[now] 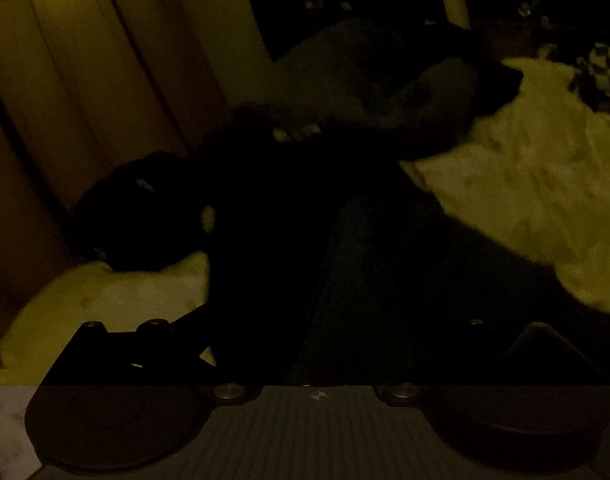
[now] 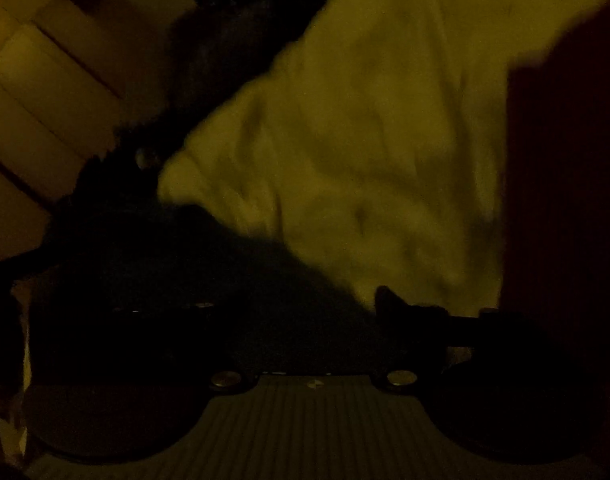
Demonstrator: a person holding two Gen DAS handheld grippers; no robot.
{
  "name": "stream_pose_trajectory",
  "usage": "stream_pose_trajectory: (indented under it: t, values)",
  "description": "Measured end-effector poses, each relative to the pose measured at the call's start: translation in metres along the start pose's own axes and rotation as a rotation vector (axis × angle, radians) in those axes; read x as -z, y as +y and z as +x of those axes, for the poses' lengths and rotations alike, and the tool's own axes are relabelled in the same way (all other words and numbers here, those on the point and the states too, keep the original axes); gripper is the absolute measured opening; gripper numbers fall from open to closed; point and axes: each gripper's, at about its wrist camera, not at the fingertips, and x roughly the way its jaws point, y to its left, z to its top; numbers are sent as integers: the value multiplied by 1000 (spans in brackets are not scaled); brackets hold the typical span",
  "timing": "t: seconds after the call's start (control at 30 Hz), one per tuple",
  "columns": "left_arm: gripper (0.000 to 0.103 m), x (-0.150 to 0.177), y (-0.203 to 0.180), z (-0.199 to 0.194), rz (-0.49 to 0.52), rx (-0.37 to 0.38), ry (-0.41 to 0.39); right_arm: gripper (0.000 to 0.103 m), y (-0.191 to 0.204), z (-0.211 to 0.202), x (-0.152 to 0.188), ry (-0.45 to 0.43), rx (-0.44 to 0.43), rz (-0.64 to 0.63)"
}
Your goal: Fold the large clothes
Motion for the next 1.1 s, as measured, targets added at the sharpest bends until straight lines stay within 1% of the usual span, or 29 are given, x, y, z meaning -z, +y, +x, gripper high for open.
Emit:
stream_pose_trajectory:
  t: [0.03, 0.07, 0.1, 0.13, 0.17, 0.2, 0.23, 0.27, 0.3, 0.33, 0.37, 0.4, 0.43, 0.5, 0.57, 0.6, 0.67, 0.73, 0.8, 0.87, 0.97, 1.0, 1.03, 1.1]
  values:
    - [103, 4, 0, 3, -20, 27, 18, 64, 4, 4, 4, -2, 14, -14]
    - [103, 9, 2, 5, -45, 71, 31, 61, 4, 8, 7, -5, 16, -11]
    - [103, 13, 3, 6, -63, 102, 38, 61, 2, 11, 8, -5, 5, 0]
    - [103, 17, 4, 7, -82, 118, 43, 61, 0, 7, 6, -7, -13, 14]
    - [103, 19, 6, 6, -98, 116, 41, 60, -2, 5, 8, -17, -17, 23]
    - [103, 20, 8, 5, -113, 122, 38, 60, -8, 11, 5, -33, -19, 32]
    - [100, 19, 10, 2, -131, 125, 37, 60, -10, 10, 2, -54, -26, 43]
    - [94, 20, 13, -1, -148, 129, 35, 64, -11, 9, 1, -66, -43, 46]
    - [90, 21, 16, -4, -159, 138, 32, 72, -9, 14, -1, -62, -57, 30]
    - [80, 19, 16, -5, -167, 148, 30, 74, -6, 21, -2, -21, -72, -4]
    - [73, 20, 18, -7, -172, 156, 27, 68, -4, 30, -2, 36, -72, -30]
    - [71, 21, 20, -10, -179, 168, 21, 53, 1, 33, 1, 61, -65, -58]
    - [68, 22, 22, -14, -190, 181, 13, 48, 9, 32, 7, 61, -72, -109]
    - [65, 23, 26, -19, -216, 213, 1, 27, 13, 31, 10, 59, -81, -147]
    - [64, 26, 29, -24, -244, 235, -8, 20, 6, 27, 11, 27, -85, -114]
    - [64, 27, 32, -28, -259, 246, -17, 18, 6, 22, 12, 0, -93, -111]
    - [64, 30, 39, -42, -308, 283, -42, 16, 14, 4, 18, -86, -96, -141]
    - [65, 31, 46, -59, -362, 333, -73, 16, 24, -19, 25, -176, -136, -156]
    - [66, 29, 48, -87, -367, 360, -132, 15, 36, -45, 30, -248, -203, -133]
    - [67, 26, 51, -123, -358, 387, -213, 14, 52, -74, 34, -318, -276, -129]
    - [67, 17, 66, -192, -380, 456, -368, 11, 76, -121, 32, -423, -395, -122]
    - [67, 14, 72, -215, -385, 466, -422, 11, 83, -138, 30, -452, -437, -115]
    - [67, 10, 77, -237, -386, 474, -476, 11, 91, -162, 28, -500, -483, -114]
    - [67, 5, 92, -282, -405, 493, -582, 11, 105, -203, 24, -579, -545, -134]
